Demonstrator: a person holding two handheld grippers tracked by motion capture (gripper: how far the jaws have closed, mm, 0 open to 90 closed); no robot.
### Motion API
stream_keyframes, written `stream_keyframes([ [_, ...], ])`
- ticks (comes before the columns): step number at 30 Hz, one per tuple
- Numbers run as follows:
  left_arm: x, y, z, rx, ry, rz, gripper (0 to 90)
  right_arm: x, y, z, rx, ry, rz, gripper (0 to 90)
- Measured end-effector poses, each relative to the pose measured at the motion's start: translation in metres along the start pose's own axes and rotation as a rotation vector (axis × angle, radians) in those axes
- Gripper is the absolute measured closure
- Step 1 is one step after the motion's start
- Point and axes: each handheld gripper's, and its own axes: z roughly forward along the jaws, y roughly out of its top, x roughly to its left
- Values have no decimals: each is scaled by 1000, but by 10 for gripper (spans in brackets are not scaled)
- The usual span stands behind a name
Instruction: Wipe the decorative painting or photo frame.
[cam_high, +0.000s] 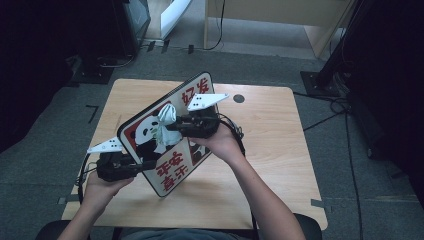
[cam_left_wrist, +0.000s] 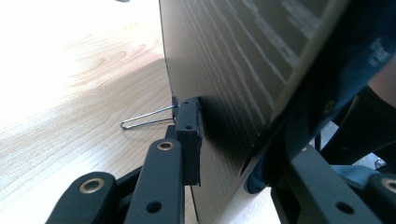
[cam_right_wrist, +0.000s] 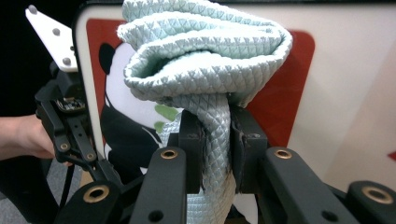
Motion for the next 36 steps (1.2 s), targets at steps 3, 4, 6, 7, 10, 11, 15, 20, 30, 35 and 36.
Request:
stream_keyframes([
  [3,0,0,0,1,0,0,720,-1,-4,0,8,-4,-3,767],
  [4,0,0,0,1,-1,0,720,-1,-6,0,12,-5,4,768],
  [6,0,0,0,1,-5,-1,719,-1,-9,0,16,-7,5,767],
  [7,1,0,0,2,-7,-1,718,-1,-10,0,20,-6,6,767],
  [10,1,0,0,1,-9,-3,716,-1,-15,0,24,-9,11,767],
  [11,1,0,0,2,-9,-1,716,-2,-16,0,27,-10,11,767],
  [15,1,0,0,2,-11,-6,716,-2,-22,1,34,-9,16,767],
  [20,1,-1,0,0,-14,-5,712,-2,-28,1,50,-11,22,767],
  [30,1,0,0,1,-17,-2,710,-7,-44,2,66,13,51,768],
  [35,2,0,1,1,-19,0,708,-9,-52,3,67,35,60,768],
  [36,2,0,1,1,-19,0,709,-9,-53,3,72,37,66,768],
])
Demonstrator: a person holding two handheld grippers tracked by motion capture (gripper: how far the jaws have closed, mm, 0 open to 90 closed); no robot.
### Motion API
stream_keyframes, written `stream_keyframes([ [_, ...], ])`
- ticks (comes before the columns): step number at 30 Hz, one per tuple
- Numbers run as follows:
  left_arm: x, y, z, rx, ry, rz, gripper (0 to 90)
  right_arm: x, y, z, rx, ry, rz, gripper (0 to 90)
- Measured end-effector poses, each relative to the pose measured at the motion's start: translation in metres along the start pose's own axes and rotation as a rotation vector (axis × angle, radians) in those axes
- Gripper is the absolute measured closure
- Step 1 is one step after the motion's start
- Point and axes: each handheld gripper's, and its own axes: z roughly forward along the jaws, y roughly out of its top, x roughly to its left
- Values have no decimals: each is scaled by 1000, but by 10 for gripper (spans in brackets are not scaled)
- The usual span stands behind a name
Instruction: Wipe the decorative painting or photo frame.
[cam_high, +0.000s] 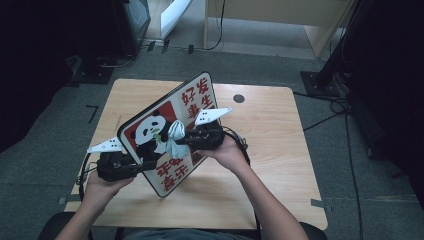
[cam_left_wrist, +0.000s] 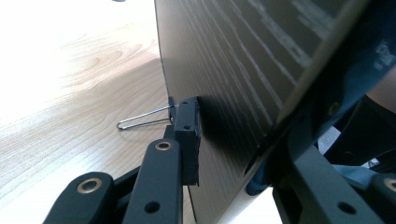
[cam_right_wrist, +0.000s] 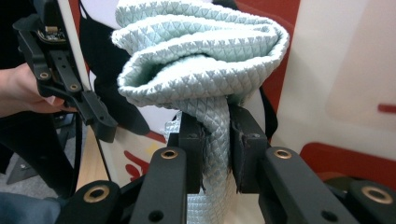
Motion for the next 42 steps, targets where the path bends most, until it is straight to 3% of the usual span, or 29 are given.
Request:
stream_keyframes([
  [9,0,0,0,-1,1,-2,708,-4,-12,2,18,14,-2,767],
  [22,0,1,1,0,0,-5,707,-9,-34,6,67,32,32,767],
  [38,2,2,1,2,-12,-11,704,-15,-61,12,149,43,36,767],
  [42,2,2,1,3,-12,-12,704,-17,-69,13,158,43,17,767],
])
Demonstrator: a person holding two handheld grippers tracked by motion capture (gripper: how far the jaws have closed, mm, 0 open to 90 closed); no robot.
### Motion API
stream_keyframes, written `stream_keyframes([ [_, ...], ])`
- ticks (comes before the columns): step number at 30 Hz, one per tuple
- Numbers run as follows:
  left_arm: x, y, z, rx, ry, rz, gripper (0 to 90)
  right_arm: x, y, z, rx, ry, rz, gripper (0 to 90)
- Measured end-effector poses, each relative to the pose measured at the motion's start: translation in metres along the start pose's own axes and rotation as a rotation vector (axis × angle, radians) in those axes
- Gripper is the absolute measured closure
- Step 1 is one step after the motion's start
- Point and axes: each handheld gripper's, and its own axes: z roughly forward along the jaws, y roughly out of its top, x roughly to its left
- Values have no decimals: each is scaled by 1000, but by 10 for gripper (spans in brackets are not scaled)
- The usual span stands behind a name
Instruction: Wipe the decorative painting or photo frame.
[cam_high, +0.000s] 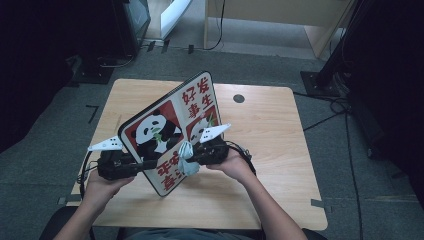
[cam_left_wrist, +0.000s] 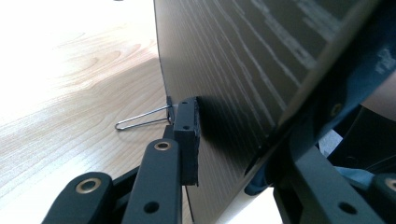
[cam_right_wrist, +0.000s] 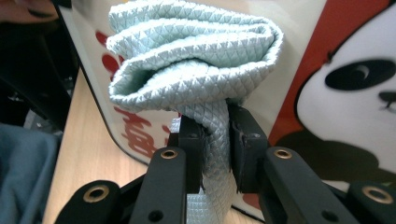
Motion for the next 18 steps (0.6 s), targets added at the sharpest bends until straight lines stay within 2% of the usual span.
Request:
stream_keyframes([
  [3,0,0,0,0,0,0,704,-1,-5,2,-1,9,5,767],
  [6,0,0,0,0,0,-1,704,-2,-11,3,-7,9,-17,767],
  [9,1,0,0,1,1,-1,703,-4,-14,5,-5,10,-13,767],
  [18,0,0,0,1,0,1,702,-4,-21,9,50,7,-7,767],
])
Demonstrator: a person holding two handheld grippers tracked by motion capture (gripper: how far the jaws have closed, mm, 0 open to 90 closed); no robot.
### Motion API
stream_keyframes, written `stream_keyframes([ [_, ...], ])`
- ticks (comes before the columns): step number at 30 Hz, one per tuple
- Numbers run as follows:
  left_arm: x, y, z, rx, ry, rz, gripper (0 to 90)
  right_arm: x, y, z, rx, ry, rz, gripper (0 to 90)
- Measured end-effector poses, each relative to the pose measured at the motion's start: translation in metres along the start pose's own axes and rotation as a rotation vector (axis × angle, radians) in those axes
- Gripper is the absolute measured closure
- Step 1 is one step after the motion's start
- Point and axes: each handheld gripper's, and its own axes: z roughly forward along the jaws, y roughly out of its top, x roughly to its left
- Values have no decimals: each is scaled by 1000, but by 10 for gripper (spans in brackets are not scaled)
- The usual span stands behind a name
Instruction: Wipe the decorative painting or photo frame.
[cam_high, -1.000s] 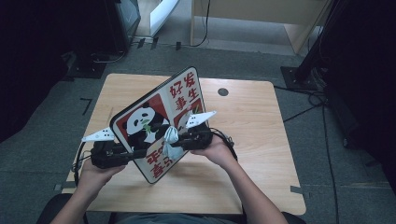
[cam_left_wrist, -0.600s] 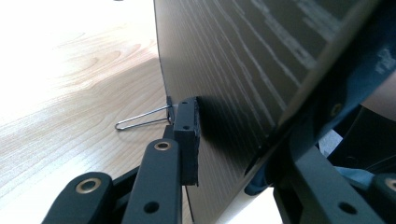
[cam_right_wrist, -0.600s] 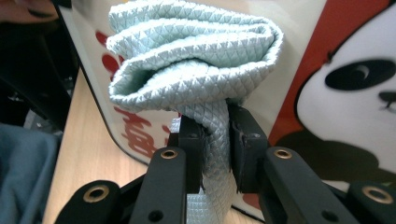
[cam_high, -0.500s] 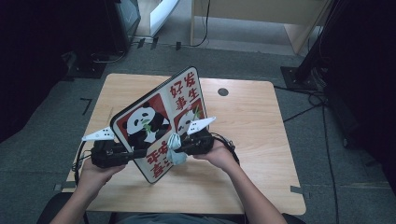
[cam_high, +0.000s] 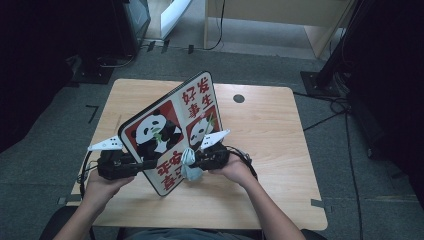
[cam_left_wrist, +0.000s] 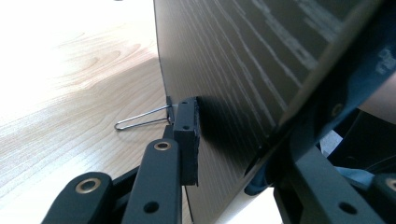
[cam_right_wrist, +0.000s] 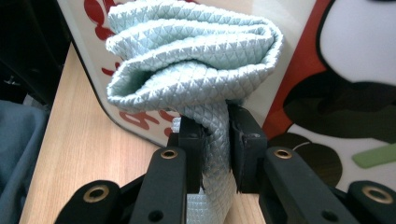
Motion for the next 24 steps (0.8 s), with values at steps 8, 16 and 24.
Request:
stream_keyframes([
  [8,0,0,0,-1,0,4,701,-2,1,1,37,15,42,767],
  [16,0,0,0,-5,3,6,701,9,30,-14,21,0,55,774],
  [24,0,0,0,-10,4,2,696,23,64,-32,-35,-10,38,774],
])
